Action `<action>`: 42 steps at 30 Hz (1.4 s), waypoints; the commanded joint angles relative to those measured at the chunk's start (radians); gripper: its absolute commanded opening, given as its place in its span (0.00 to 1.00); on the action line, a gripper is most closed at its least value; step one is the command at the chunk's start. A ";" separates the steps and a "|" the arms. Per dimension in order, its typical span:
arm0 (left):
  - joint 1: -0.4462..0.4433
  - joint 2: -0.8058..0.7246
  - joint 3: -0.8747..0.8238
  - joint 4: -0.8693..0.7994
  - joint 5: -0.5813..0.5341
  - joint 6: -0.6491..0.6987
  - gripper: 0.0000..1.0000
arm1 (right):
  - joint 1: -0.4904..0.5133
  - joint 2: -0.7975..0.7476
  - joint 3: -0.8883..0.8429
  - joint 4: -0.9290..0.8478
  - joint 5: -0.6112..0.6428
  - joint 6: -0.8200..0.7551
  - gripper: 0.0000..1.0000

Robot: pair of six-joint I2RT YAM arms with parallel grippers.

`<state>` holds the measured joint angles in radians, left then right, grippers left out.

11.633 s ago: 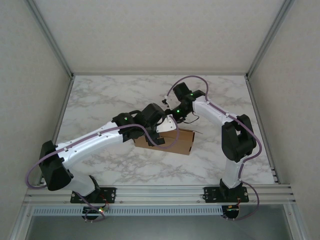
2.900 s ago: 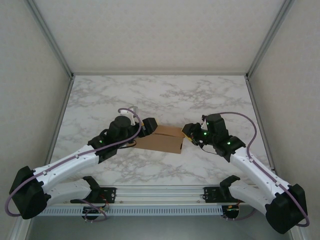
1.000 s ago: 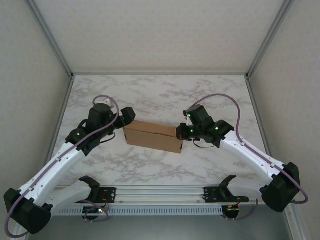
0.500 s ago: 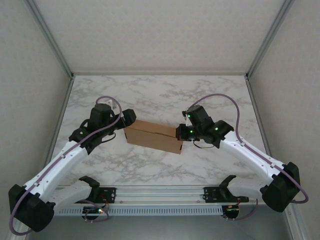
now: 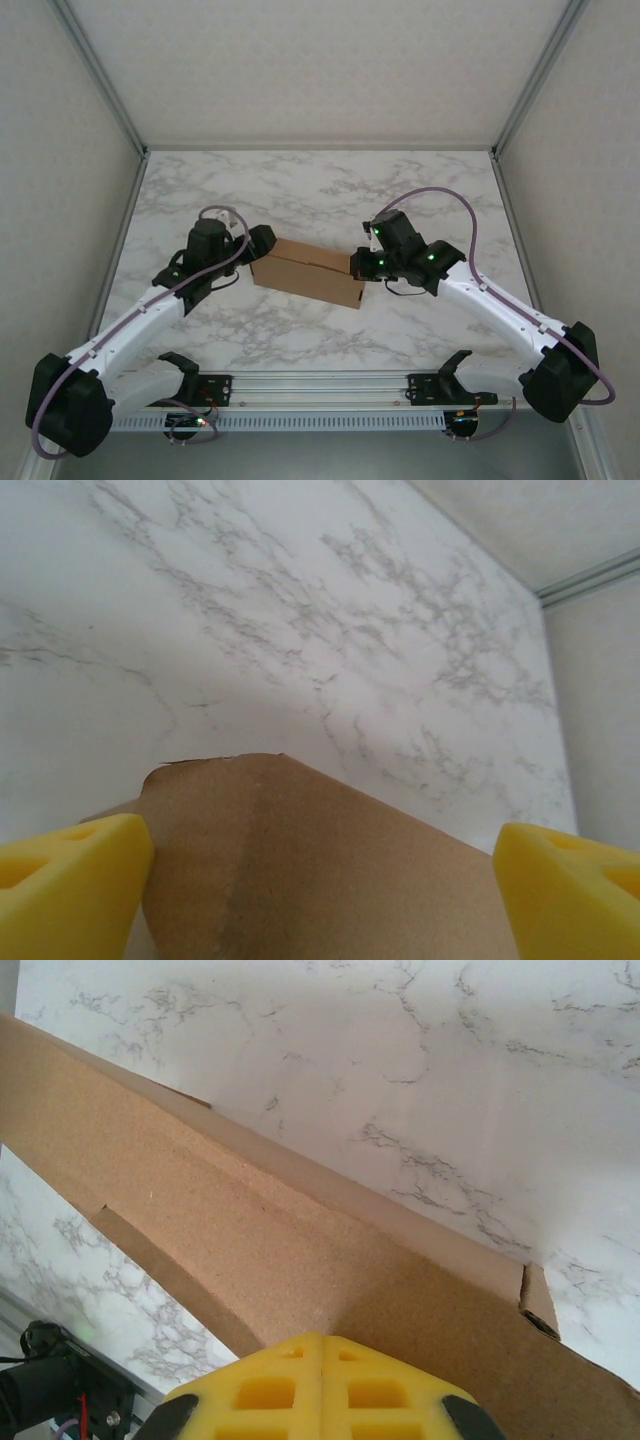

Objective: Fold the paper box

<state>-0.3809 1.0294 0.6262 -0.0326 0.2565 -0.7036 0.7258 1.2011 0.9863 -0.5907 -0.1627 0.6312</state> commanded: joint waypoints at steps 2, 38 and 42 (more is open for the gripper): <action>-0.005 -0.035 -0.081 0.033 0.130 -0.100 0.88 | 0.015 0.054 -0.023 -0.085 -0.012 -0.031 0.01; -0.003 -0.228 0.223 -0.369 -0.373 0.161 0.95 | 0.097 0.087 0.301 -0.150 0.074 -1.206 0.67; -0.004 -0.277 0.189 -0.299 -0.326 0.223 0.91 | 0.103 0.110 0.284 -0.118 0.099 -1.305 0.68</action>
<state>-0.3779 0.7910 0.8314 -0.3962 -0.0757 -0.5457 0.8211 1.2919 1.2774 -0.7403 -0.0963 -0.5026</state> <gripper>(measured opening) 0.916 0.680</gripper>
